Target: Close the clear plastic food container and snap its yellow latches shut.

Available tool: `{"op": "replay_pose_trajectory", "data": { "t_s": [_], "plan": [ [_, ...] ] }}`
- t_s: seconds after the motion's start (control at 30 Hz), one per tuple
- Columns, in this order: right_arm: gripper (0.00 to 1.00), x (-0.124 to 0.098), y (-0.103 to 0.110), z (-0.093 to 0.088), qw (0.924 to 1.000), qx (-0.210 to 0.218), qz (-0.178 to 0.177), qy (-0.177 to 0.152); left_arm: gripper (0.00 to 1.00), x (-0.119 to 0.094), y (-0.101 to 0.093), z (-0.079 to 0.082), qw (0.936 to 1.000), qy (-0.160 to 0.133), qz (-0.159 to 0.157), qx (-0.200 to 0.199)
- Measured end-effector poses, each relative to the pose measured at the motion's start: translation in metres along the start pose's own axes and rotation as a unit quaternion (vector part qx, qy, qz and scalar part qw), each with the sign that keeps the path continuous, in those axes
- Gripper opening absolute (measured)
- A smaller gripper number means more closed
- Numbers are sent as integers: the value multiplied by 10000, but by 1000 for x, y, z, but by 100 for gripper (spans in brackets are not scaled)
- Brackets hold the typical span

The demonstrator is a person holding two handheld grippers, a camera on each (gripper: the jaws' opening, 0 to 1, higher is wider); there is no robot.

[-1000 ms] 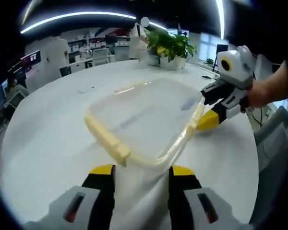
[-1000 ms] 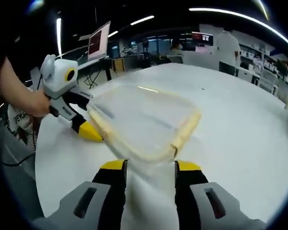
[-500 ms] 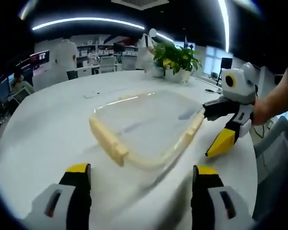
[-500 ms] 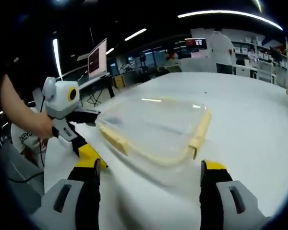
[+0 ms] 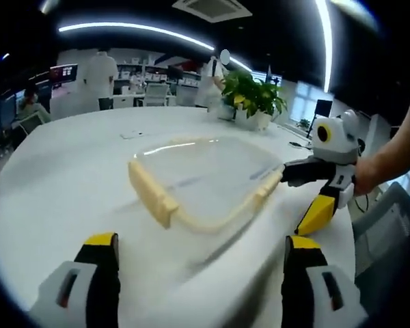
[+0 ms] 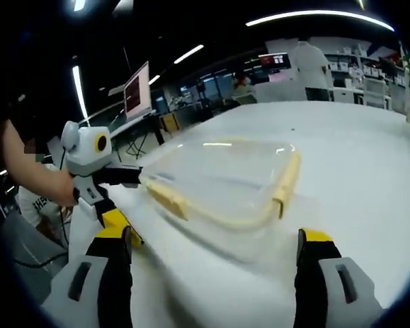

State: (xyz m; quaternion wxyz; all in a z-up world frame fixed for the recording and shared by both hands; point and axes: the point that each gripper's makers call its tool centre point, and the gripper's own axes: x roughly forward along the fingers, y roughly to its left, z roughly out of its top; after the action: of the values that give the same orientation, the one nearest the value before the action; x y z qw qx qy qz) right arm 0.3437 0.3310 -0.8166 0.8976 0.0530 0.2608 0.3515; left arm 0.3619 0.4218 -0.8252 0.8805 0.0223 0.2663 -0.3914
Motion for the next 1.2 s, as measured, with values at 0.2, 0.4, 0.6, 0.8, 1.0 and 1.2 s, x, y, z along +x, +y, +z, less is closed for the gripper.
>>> {"op": "replay_pose_trajectory", "data": {
  "t_s": [0.2,0.4,0.6,0.8,1.0,1.2],
  "plan": [
    [97,-3,-2,-1,10000,46,-59,14,98,-2,-1,0,10000,-8,22,-5],
    [95,-11,-3,1,9999,57,-123,-9,97,-10,4,2,9998,-62,146,-82],
    [92,-19,-5,0,9998,21,-190,34,94,-19,8,1,9995,-111,247,-160],
    [90,-30,-5,2,9996,70,-266,-32,91,-31,9,-2,9991,-127,322,-258],
    [88,-41,-12,7,9987,258,-420,-156,90,-40,13,-6,9985,-105,404,-342],
    [86,-58,-15,15,9977,345,-515,-279,88,-55,18,-4,9972,-206,500,-517]
  ]
}}
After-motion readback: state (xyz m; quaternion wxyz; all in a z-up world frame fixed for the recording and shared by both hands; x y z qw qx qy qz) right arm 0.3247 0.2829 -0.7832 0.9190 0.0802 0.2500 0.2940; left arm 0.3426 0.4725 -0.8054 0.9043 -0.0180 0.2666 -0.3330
